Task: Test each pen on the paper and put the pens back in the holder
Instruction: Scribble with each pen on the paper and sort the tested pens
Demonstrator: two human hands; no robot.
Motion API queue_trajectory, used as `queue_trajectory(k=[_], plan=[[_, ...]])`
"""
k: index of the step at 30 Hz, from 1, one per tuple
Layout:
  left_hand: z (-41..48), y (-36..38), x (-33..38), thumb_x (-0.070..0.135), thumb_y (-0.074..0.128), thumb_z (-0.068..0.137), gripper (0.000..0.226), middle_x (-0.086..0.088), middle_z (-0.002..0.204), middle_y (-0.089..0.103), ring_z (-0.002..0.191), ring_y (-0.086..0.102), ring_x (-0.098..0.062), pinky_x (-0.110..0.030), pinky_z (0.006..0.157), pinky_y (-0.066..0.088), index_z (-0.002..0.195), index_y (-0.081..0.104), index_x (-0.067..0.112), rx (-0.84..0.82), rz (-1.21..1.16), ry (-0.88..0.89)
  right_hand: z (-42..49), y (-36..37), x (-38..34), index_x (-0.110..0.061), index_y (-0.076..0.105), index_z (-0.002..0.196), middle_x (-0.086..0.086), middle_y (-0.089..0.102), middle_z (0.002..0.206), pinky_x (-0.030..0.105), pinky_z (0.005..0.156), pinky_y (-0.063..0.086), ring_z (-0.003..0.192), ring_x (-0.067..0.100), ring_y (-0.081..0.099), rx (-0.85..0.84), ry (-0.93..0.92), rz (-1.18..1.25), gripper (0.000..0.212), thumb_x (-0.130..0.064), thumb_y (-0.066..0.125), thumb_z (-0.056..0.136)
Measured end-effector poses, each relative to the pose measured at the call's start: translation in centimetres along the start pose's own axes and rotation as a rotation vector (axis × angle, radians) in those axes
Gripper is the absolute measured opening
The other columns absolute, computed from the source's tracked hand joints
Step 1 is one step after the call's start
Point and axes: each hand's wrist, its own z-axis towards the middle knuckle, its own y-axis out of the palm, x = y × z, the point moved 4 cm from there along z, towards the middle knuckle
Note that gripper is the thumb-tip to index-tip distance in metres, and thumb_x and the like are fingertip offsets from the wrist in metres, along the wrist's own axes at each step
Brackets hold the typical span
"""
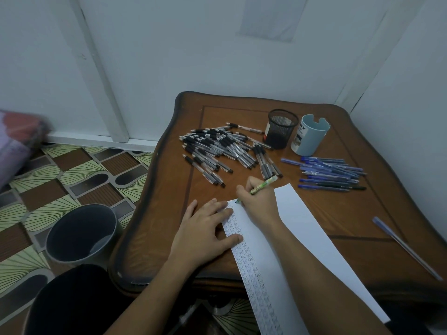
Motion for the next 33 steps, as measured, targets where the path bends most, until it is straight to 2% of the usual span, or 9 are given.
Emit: queue_trajectory(k=[5, 7, 9, 12, 15, 21, 27, 31, 33], plan=[[0.0, 0.1, 0.1, 0.082, 0.029, 0.073, 0.080, 0.022, 0.150, 0.032, 0.143, 0.013, 0.001, -0.032, 0.115, -0.009, 0.139, 0.045, 0.038, -0.009, -0.013, -0.003, 0.7, -1.1, -0.1, -0.015, 0.050, 0.072, 0.000, 0.049, 0.062, 0.022, 0.057, 0.042, 0.058, 0.011, 0.047, 0.062, 0.227, 0.186, 0.035, -0.034, 0.052, 0.101], [0.1, 0.1, 0.0, 0.079, 0.034, 0.078, 0.074, 0.020, 0.151, 0.032, 0.144, 0.012, -0.001, -0.032, 0.114, -0.008, 0.139, 0.045, 0.038, -0.007, -0.005, -0.011, 1.2, -1.9, -0.2, -0.015, 0.054, 0.083, -0.001, 0.048, 0.059, 0.024, 0.051, 0.039, 0.052, 0.012, 0.044, 0.068, 0.339, 0.346, 0.034, -0.042, 0.046, 0.102], [0.2, 0.1, -0.2, 0.072, 0.043, 0.084, 0.064, 0.019, 0.151, 0.034, 0.145, 0.013, -0.004, -0.030, 0.114, -0.007, 0.137, 0.047, 0.037, 0.013, -0.006, -0.038, 1.4, -2.6, -0.5, -0.018, 0.053, 0.100, 0.000, 0.042, 0.056, 0.023, 0.042, 0.031, 0.045, 0.010, 0.036, 0.048, 0.357, 0.352, 0.033, -0.047, 0.039, 0.103], [0.4, -0.1, -0.2, 0.067, 0.047, 0.087, 0.058, 0.018, 0.150, 0.035, 0.143, 0.018, -0.005, -0.027, 0.113, -0.003, 0.136, 0.049, 0.036, 0.058, -0.023, -0.085, 1.1, -3.2, -0.9, -0.019, 0.048, 0.110, 0.003, 0.042, 0.064, 0.023, 0.043, 0.029, 0.048, 0.009, 0.036, 0.030, 0.340, 0.189, 0.026, -0.039, 0.032, 0.107], [0.7, 0.0, -0.4, 0.063, 0.049, 0.088, 0.057, 0.015, 0.149, 0.038, 0.142, 0.025, -0.007, -0.028, 0.116, 0.008, 0.136, 0.050, 0.034, 0.102, -0.019, -0.124, 0.7, -3.4, -0.9, -0.022, 0.051, 0.101, 0.005, 0.054, 0.079, 0.027, 0.053, 0.039, 0.063, 0.013, 0.048, -0.029, 0.306, -0.036, 0.016, -0.028, 0.037, 0.106], [1.5, -0.9, -0.9, 0.061, 0.052, 0.087, 0.056, 0.013, 0.146, 0.042, 0.134, 0.034, -0.005, -0.032, 0.110, 0.022, 0.135, 0.053, 0.031, 0.065, -0.036, -0.138, 0.3, -2.9, -1.7, -0.026, 0.047, 0.113, 0.011, 0.062, 0.086, 0.023, 0.064, 0.047, 0.076, 0.014, 0.058, -0.189, 0.209, -0.250, 0.013, -0.018, 0.047, 0.102], [1.0, -3.0, -3.3, 0.057, 0.058, 0.086, 0.057, 0.010, 0.146, 0.041, 0.133, 0.030, -0.008, -0.026, 0.107, 0.027, 0.137, 0.051, 0.031, 0.008, -0.084, -0.154, 0.5, -0.2, -2.8, -0.026, 0.051, 0.116, -0.002, 0.060, 0.092, 0.019, 0.065, 0.042, 0.082, 0.009, 0.058, -0.282, 0.115, -0.331, 0.018, -0.017, 0.052, 0.101], [-0.7, -5.2, -6.6, 0.060, 0.057, 0.085, 0.055, 0.011, 0.143, 0.044, 0.132, 0.034, -0.010, -0.036, 0.107, 0.028, 0.133, 0.054, 0.032, 0.011, 0.051, -0.190, 0.9, 3.8, -4.7, -0.019, 0.056, 0.128, -0.001, 0.063, 0.098, 0.031, 0.074, 0.053, 0.088, 0.016, 0.061, -0.345, 0.002, -0.345, 0.027, -0.017, 0.050, 0.101], [-2.4, -6.8, -9.0, 0.062, 0.056, 0.084, 0.054, 0.011, 0.141, 0.046, 0.130, 0.038, -0.012, -0.038, 0.108, 0.031, 0.130, 0.056, 0.033, 0.044, 0.060, -0.228, 0.9, 6.7, -6.2, -0.020, 0.061, 0.123, -0.007, 0.060, 0.103, 0.028, 0.077, 0.050, 0.095, 0.014, 0.059, -0.393, -0.033, -0.354, 0.024, -0.020, 0.051, 0.102]])
